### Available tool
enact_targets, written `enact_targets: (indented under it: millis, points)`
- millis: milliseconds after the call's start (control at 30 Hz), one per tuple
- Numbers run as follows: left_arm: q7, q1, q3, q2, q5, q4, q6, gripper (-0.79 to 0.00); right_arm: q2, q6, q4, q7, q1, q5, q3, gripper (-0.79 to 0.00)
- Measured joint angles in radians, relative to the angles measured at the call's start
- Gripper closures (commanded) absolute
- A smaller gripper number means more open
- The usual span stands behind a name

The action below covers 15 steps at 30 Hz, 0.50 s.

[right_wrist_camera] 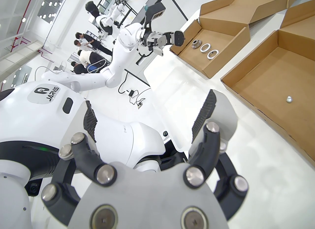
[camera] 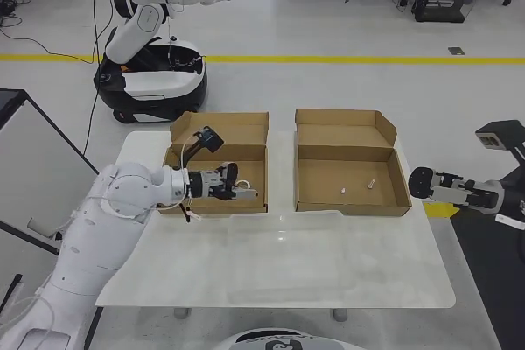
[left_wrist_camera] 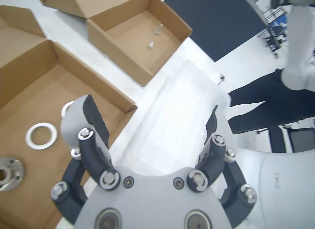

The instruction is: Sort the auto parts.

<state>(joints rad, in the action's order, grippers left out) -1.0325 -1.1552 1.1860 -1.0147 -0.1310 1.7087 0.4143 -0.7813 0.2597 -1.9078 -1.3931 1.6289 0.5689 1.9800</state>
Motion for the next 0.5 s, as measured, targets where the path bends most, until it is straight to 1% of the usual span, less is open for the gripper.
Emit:
enact_targets:
  millis: [200,300,400,500]
  points:
    - [0.012,-0.037,0.051,0.006,0.185,0.115,-0.059,-0.785,0.0,0.0,0.0,0.0,0.0,0.0,0.0,-0.785]
    - [0.008,-0.05,0.078,0.01,0.258,0.155,-0.086,-0.785,0.0,0.0,0.0,0.0,0.0,0.0,0.0,-0.785]
    - [0.009,-0.063,0.112,0.014,0.311,0.174,-0.105,-0.785,0.0,0.0,0.0,0.0,0.0,0.0,0.0,-0.785]
    - [0.012,-0.079,0.137,0.017,0.357,0.182,-0.095,-0.785,0.0,0.0,0.0,0.0,0.0,0.0,0.0,-0.784]
